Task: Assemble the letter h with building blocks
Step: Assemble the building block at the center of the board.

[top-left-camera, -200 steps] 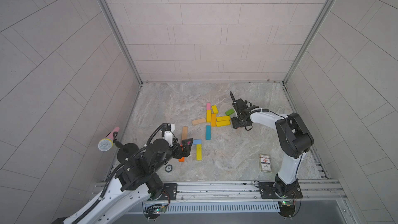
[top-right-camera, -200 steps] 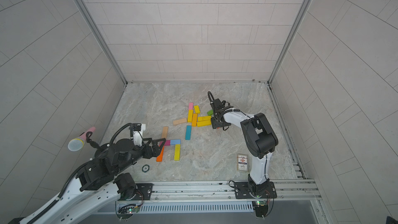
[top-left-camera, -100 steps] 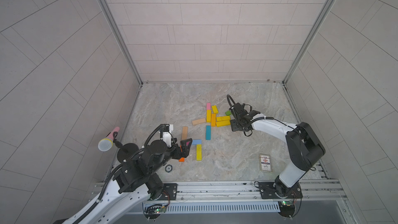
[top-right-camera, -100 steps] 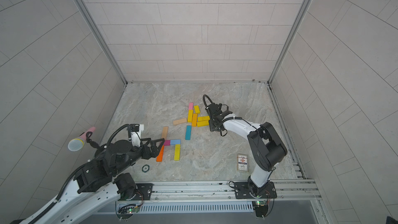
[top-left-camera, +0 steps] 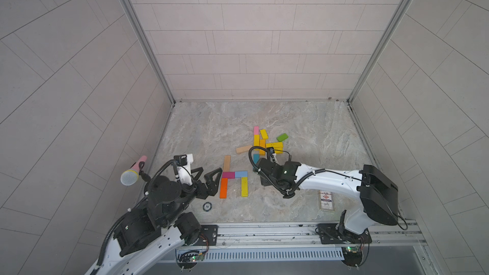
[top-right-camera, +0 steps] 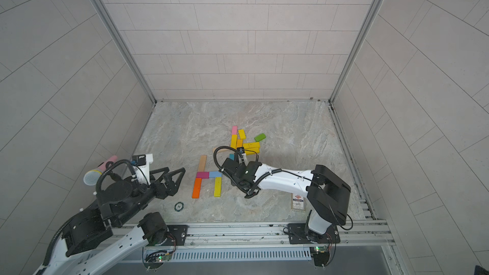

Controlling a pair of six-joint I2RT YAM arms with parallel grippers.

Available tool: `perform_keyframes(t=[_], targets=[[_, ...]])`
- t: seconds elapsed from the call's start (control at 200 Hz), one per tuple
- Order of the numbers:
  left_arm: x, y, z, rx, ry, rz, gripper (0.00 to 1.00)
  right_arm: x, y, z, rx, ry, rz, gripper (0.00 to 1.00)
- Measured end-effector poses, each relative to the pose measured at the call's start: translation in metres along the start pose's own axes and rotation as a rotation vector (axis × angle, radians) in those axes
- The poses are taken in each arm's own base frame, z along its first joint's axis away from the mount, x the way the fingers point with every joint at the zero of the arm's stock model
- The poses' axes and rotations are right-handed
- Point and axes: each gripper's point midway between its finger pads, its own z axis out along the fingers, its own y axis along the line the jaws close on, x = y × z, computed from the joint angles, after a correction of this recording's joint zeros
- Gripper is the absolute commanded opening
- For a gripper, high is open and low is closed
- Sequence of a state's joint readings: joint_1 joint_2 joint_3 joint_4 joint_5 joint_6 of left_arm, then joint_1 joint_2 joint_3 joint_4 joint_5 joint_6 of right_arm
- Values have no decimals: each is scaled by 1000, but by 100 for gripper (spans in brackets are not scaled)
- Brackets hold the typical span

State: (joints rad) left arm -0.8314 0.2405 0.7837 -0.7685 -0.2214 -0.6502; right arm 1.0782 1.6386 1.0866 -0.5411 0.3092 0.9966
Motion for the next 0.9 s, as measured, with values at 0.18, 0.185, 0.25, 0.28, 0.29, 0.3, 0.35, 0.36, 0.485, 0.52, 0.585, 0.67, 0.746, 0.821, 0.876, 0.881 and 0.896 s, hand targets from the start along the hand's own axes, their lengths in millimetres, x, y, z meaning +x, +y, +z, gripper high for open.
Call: perform_keyframes(t=[0.18,0.185,0.25,0.28,0.29,0.3,0.35,0.36,0.485,0.52,0.585,0.67,0.746,0.821,0.876,0.881,0.896], targets=[[-13,6,-16,-22,-40,16,100,9,21,8,14,-6,76,48],[-13,6,-16,-24,-39,17,100,9,22,9,16,-6,78,48],[-14,8,-19,-35,-40,23,100,14,26,16,30,2,97,48],[-14,9,-20,-39,-40,27,100,16,27,19,37,5,106,48],[-14,9,-20,-40,-40,28,100,16,27,21,39,7,110,48],[-14,9,-21,-41,-41,28,100,17,28,21,40,8,113,48],[-15,11,-23,-46,-41,34,100,20,29,26,49,13,128,48],[-15,11,-23,-46,-43,35,100,20,29,26,51,13,132,48],[-17,13,-28,-53,-50,39,100,23,28,30,64,15,177,48],[-18,13,-29,-53,-52,39,100,23,28,31,67,13,189,48],[-18,13,-29,-54,-54,41,100,24,27,32,74,13,209,48],[-18,14,-29,-55,-53,44,100,24,28,35,81,14,229,47],[-18,14,-29,-57,-53,46,100,24,31,37,83,15,245,48],[-18,15,-29,-60,-53,47,100,23,34,39,83,14,260,48],[-18,15,-30,-63,-54,49,100,22,36,40,84,14,268,47],[-18,15,-30,-64,-54,50,100,22,36,41,84,14,269,47],[-18,15,-30,-64,-54,51,100,22,36,41,85,15,270,47]])
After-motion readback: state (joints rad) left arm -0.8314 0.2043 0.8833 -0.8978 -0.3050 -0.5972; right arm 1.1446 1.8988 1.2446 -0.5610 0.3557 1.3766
